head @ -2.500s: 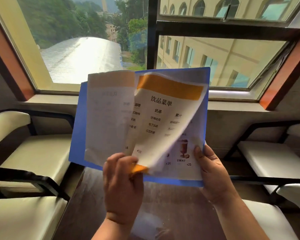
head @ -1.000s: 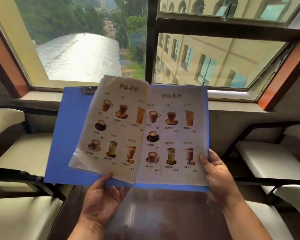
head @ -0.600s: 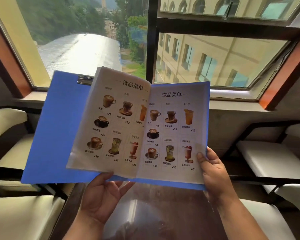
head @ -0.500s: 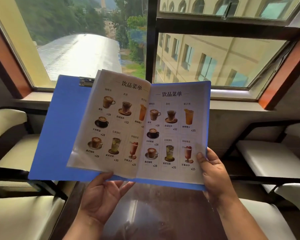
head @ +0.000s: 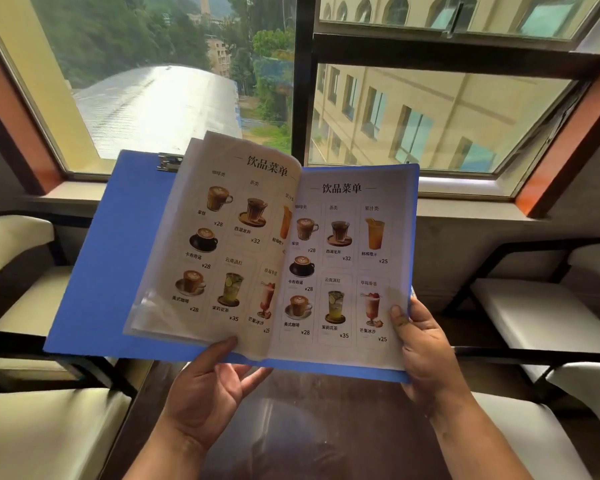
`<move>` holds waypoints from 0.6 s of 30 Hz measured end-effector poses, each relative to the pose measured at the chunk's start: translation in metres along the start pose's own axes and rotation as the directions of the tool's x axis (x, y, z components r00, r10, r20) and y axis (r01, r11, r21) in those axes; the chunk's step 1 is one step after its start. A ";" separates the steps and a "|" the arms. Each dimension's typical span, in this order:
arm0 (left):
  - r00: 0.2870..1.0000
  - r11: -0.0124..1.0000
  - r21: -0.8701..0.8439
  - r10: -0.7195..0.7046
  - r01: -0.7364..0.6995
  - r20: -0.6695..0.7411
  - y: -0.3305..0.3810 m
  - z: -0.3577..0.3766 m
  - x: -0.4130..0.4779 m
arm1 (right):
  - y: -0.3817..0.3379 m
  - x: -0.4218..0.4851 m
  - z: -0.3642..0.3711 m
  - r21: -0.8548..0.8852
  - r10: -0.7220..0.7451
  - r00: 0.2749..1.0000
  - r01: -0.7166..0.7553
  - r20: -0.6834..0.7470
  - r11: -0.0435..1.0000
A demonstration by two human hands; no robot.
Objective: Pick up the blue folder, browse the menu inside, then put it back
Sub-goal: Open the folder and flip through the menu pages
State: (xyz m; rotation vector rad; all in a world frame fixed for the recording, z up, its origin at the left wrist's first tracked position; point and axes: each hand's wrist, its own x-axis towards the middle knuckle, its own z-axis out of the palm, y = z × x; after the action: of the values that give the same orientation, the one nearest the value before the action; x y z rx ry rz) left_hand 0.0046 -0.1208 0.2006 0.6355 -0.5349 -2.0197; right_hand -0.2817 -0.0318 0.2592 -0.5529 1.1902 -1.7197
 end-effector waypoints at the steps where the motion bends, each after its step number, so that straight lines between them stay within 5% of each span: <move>1: 0.999 0.996 0.078 0.034 -0.032 -0.029 0.000 0.004 -0.002 | 0.001 0.000 0.001 0.006 0.005 1.000 -0.005 -0.004 1.000; 7: 0.926 0.770 0.631 0.302 -0.095 -0.228 -0.001 0.012 -0.013 | 0.000 -0.001 0.011 0.001 0.023 1.000 -0.023 -0.014 1.000; 18: 0.924 0.669 0.733 0.346 -0.123 -0.161 -0.008 0.025 -0.025 | -0.005 -0.003 0.010 -0.008 0.001 1.000 -0.001 -0.010 1.000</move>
State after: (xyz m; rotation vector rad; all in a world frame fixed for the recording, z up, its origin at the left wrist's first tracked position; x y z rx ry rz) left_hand -0.0049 -0.0921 0.2209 1.2365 -1.1823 -1.3805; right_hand -0.2743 -0.0334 0.2681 -0.5496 1.2048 -1.7195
